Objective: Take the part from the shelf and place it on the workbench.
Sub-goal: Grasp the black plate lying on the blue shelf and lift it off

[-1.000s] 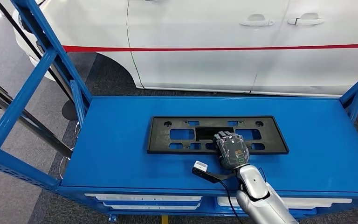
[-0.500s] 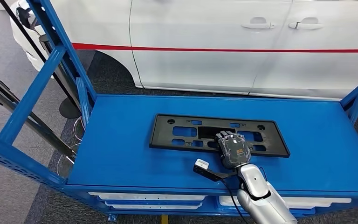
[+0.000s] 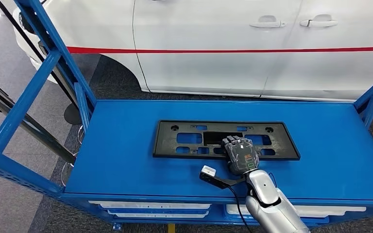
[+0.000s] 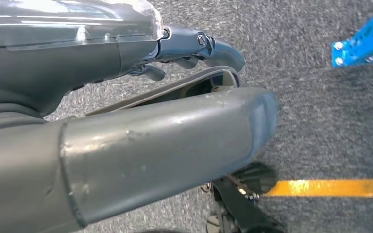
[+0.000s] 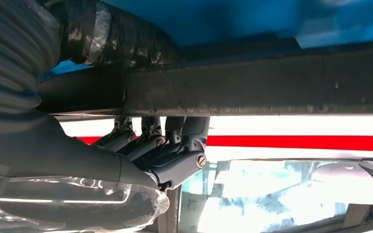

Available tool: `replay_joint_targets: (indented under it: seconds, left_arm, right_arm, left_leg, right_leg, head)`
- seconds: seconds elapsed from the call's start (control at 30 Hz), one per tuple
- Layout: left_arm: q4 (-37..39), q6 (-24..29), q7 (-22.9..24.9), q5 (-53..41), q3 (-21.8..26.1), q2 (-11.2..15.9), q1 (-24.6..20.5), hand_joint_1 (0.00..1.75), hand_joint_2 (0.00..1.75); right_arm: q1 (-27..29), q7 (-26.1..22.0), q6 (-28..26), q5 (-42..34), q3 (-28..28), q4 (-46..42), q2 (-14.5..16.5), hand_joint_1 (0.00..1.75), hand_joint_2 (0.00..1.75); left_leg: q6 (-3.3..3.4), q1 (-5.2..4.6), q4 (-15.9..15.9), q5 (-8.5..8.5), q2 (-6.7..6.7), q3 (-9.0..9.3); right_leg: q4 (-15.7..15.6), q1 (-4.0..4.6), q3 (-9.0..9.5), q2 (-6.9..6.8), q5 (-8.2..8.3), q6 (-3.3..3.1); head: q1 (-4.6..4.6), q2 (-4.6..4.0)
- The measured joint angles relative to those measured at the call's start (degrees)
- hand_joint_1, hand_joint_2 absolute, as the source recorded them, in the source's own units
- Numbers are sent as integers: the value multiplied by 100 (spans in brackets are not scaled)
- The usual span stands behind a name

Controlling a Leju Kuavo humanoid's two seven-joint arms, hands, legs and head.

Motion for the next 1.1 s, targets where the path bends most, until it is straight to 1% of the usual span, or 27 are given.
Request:
replay_joint_targets:
  seconds: [0.07, 0.1, 0.13, 0.17, 0.2, 0.23, 0.27, 0.3, 0.33, 0.37, 0.4, 0.47, 0.5, 0.53, 0.6, 0.63, 0.67, 0.7, 0.77, 0.8, 0.83, 0.87, 0.93, 0.97, 1.0, 1.03, 1.1]
  left_arm:
    - [5, 13, -16, -10, 0, 2, 8, 0, 0]
    - [9, 21, -33, -8, 0, 3, 20, 0, 0]
    - [13, 31, -56, 0, 0, 4, 40, 0, 0]
    - [17, 40, -86, 13, 1, 4, 62, 0, 0]
    - [22, 51, -122, 28, 3, 4, 80, 0, 0]
    - [25, 65, -161, 43, 6, 3, 90, 0, 0]
    - [28, 81, -200, 56, 13, -3, 87, 0, 0]
    - [31, 101, -240, 68, 23, -13, 76, 0, 0]
    - [33, 122, -272, 81, 37, -30, 67, 0, 0]
    - [37, 144, -296, 94, 58, -48, 62, 0, 0]
    - [39, 163, -311, 106, 82, -69, 65, 0, 0]
    - [45, 185, -333, 126, 125, -104, 87, 0, 0]
    - [48, 187, -346, 134, 139, -116, 95, 0, 0]
    - [48, 187, -361, 145, 153, -127, 101, 0, 0]
    - [49, 186, -382, 163, 182, -144, 103, 0, 0]
    - [50, 185, -386, 168, 199, -152, 102, 0, 0]
    - [50, 185, -388, 169, 214, -157, 101, 0, 0]
    - [50, 185, -389, 169, 230, -162, 99, 0, 0]
    - [51, 184, -390, 169, 258, -183, 99, 0, 0]
    - [51, 183, -393, 170, 267, -196, 98, 0, 0]
    - [52, 181, -397, 171, 273, -207, 98, 0, 0]
    - [52, 177, -401, 171, 276, -215, 97, 0, 0]
    - [51, 170, -405, 171, 278, -224, 96, 0, 87]
    - [51, 168, -405, 171, 278, -227, 96, 0, 131]
    - [51, 164, -406, 171, 278, -233, 95, 0, 175]
    - [52, 153, -407, 169, 278, -236, 94, 0, 175]
    - [52, 112, -413, 170, 279, -243, 98, 0, 175]
  right_arm:
    - [29, -244, 16, -395, 2, -74, 11, 175, 175]
    - [57, -431, 37, -715, 4, -151, 21, 175, 175]
    - [91, -667, 76, -1123, 7, -276, 34, 175, 175]
    - [126, -942, 129, -1610, 12, -464, 59, 175, 175]
    - [162, -1231, 193, -2146, 22, -702, 96, 175, 175]
    - [204, -1552, 262, -2745, 40, -990, 143, 175, 175]
    - [261, -1900, 339, -3454, 56, -1349, 194, 175, 175]
    - [347, -2269, 423, -4206, 74, -1759, 236, 175, 175]
    - [449, -2608, 498, -4956, 89, -2220, 271, 175, 175]
    - [541, -2831, 557, -5619, 99, -2716, 302, 175, 175]
    - [606, -2930, 593, -6043, 109, -3160, 326, 175, 175]
    - [667, -2910, 632, -6375, 100, -3838, 362, 175, 175]
    - [697, -2931, 655, -6392, 86, -4046, 364, 175, 175]
    - [742, -2982, 679, -6401, 73, -4203, 361, 175, 175]
    - [835, -3101, 711, -6426, 62, -4406, 357, 175, 175]
    - [873, -3138, 715, -6436, 62, -4478, 356, 175, 175]
    - [901, -3159, 713, -6446, 61, -4535, 355, 175, 175]
    - [920, -3168, 711, -6455, 60, -4584, 354, 175, 175]
    - [936, -3182, 709, -6470, 58, -4669, 352, 175, 175]
    - [940, -3193, 710, -6475, 57, -4707, 352, 175, 175]
    - [944, -3204, 713, -6480, 57, -4737, 352, 175, 175]
    - [950, -3214, 716, -6483, 57, -4758, 352, 175, 175]
    - [965, -3220, 723, -6488, 57, -4789, 352, 175, 175]
    - [969, -3220, 726, -6488, 57, -4804, 352, 175, 175]
    - [971, -3221, 729, -6489, 57, -4819, 353, 175, 175]
    - [974, -3221, 736, -6497, 57, -4829, 354, 175, 175]
    - [984, -3211, 783, -6560, 57, -4838, 354, 175, 175]
  left_leg:
    - [-51, 18, 735, -389, 3, -336]
    - [-73, 23, 1086, -524, 4, -497]
    - [-89, 30, 1273, -554, 5, -580]
    - [-100, 40, 1239, -469, 6, -553]
    - [-105, 53, 980, -294, 8, -416]
    - [-104, 66, 568, -88, 13, -204]
    - [-95, 63, 175, 53, 14, -9]
    - [-68, 55, -109, 137, 6, 124]
    - [-36, 40, -257, 161, -6, 184]
    - [2, 21, -281, 150, -23, 179]
    - [46, 16, -289, 170, -36, 169]
    - [131, 24, -332, 214, -33, 174]
    - [169, 33, -356, 233, -27, 176]
    - [195, 36, -365, 244, -23, 172]
    - [212, 26, -363, 247, -22, 152]
    - [216, 19, -361, 245, -21, 149]
    - [218, 14, -358, 240, -22, 153]
    - [219, 10, -355, 231, -23, 163]
    - [207, -2, -342, 203, -28, 188]
    - [192, -14, -329, 188, -32, 188]
    - [172, -24, -322, 178, -34, 183]
    - [147, -30, -322, 174, -35, 177]
    - [90, -28, -330, 160, -30, 178]
    - [61, -27, -280, 108, -23, 164]
    - [34, -25, -133, 3, -18, 104]
    - [10, -17, 130, -155, -12, -14]
    - [-27, 1, 877, -500, -9, -373]
  right_leg:
    - [-8, 1, 4, -21, 1, -39]
    - [-6, 4, 2, -24, -1, -44]
    - [-4, 6, 4, -18, -3, -47]
    - [0, 7, 9, -2, -5, -47]
    - [9, 5, 18, 20, -10, -42]
    - [26, 4, 26, 44, -21, -28]
    - [55, 14, 25, 62, -39, -1]
    - [82, 21, 18, 70, -55, 32]
    - [103, 29, 5, 67, -68, 67]
    - [110, 31, -9, 59, -71, 102]
    - [107, 24, -17, 53, -66, 133]
    - [189, 1, -49, 47, -141, 191]
    - [358, -4, -122, 47, -264, 216]
    - [662, -10, -262, 46, -450, 237]
    - [1417, -8, -631, 45, -799, 264]
    - [1674, -8, -762, 44, -859, 269]
    - [1709, -8, -790, 44, -796, 264]
    - [1532, -7, -713, 44, -633, 249]
    - [770, 6, -356, 47, -223, 189]
    - [435, 19, -206, 48, -100, 157]
    - [224, 33, -116, 50, -46, 132]
    - [147, 48, -89, 52, -56, 114]
    - [105, 35, -83, 49, -46, 75]
    - [78, 18, -67, 43, -37, 41]
    - [51, 1, -51, 33, -27, 6]
    - [32, -11, -37, 20, -21, -23]
    - [33, -1, -38, 4, -27, -52]
  head:
    - [0, 0]
    - [1, 0]
    - [1, 1]
    - [0, 1]
    - [0, 1]
    - [0, 1]
    - [0, 0]
    - [1, 0]
    - [2, 0]
    - [1, 0]
    - [1, 0]
    - [2, 0]
    - [3, 0]
    - [3, 0]
    - [2, 1]
    - [3, 1]
    - [3, 1]
    - [4, 1]
    - [3, 1]
    - [3, 1]
    - [2, 0]
    - [2, 0]
    - [0, 1]
    - [1, 1]
    - [0, 1]
    - [-1, 1]
    - [0, 0]
